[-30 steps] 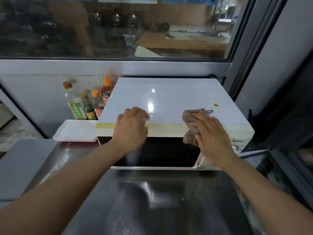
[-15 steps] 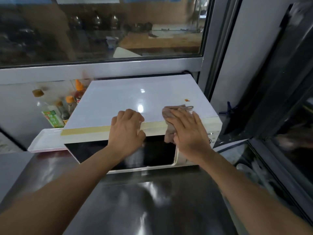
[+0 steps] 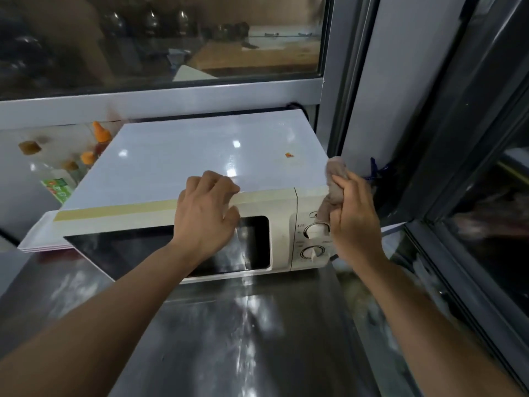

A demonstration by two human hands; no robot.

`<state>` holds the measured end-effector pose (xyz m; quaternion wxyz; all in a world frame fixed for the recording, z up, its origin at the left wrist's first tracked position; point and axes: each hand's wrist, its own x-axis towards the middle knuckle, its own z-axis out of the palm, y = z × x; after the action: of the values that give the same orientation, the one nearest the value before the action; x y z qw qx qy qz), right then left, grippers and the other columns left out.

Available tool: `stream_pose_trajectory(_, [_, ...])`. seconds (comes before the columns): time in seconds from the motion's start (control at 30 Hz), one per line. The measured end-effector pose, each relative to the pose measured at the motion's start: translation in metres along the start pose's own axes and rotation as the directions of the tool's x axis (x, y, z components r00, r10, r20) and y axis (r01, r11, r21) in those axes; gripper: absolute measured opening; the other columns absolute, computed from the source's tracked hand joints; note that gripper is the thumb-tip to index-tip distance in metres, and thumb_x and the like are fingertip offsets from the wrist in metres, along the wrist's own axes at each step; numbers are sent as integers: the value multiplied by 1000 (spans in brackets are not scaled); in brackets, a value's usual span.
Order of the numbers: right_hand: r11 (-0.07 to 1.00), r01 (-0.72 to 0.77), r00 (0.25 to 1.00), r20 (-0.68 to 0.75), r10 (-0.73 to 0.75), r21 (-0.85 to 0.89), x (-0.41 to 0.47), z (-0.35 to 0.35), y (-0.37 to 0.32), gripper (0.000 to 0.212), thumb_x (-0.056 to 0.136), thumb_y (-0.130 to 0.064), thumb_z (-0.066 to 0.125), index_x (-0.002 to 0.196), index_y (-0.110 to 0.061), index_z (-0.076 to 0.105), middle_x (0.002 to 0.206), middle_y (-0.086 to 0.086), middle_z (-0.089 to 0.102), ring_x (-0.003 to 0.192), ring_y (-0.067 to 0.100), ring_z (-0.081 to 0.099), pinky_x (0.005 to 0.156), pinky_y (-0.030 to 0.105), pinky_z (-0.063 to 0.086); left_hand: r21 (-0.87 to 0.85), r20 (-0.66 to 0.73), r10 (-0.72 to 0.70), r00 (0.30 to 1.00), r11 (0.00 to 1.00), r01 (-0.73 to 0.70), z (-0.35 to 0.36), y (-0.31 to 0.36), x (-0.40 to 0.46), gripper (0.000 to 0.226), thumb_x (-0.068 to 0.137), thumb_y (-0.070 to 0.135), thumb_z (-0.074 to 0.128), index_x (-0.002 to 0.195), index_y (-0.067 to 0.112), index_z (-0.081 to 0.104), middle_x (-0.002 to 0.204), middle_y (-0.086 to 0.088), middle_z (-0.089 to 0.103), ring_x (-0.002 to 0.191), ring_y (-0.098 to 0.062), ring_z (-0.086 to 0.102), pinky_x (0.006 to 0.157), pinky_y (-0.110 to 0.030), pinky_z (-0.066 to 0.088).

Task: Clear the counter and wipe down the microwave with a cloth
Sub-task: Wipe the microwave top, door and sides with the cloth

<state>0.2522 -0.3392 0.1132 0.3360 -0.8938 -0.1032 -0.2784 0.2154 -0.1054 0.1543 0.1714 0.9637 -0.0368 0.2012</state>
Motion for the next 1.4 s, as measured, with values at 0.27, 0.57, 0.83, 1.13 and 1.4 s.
stream_pose_trajectory(0.27, [969,118,990,-45,-131,-218,-22,30,-47,55,86,-6,26,137,-4,47,148,13,39,142,32,22,117,52,12,11,-24,-32,999,999,32,3,2,-2,40,73,24,45,107,13,61,110,-4,52,101,-29,43,80,-36,39])
stream_pose_trajectory(0.57, [987,135,988,-63,-141,-92,-18,16,-3,51,93,-4,38,144,-7,35,155,13,23,145,31,15,118,46,22,98,-32,58,998,994,-55,5,-1,-5,30,82,15,57,112,11,59,109,-9,52,97,-32,43,74,-40,41])
stream_pose_trajectory(0.83, [988,-152,951,-271,151,15,-27,36,-48,56,88,-5,33,144,-7,36,156,9,23,147,28,7,114,13,-3,136,6,267,964,954,-266,-2,-25,-1,32,86,21,47,115,14,61,104,-5,56,85,-29,44,72,-39,42])
stream_pose_trajectory(1.13, [979,-155,932,-309,189,131,-65,89,-95,51,95,3,42,143,-15,37,154,-3,18,147,18,11,117,33,23,119,-15,392,920,914,-387,1,-39,8,31,85,25,49,110,13,63,97,-5,55,83,-28,43,67,-39,44])
stream_pose_trajectory(1.4, [934,-240,875,-359,326,264,-96,85,-94,46,87,6,57,131,-7,54,140,4,48,132,15,43,112,24,32,176,-105,429,897,896,-408,9,-45,8,24,85,23,58,108,15,62,97,-5,56,87,-31,47,59,-30,32])
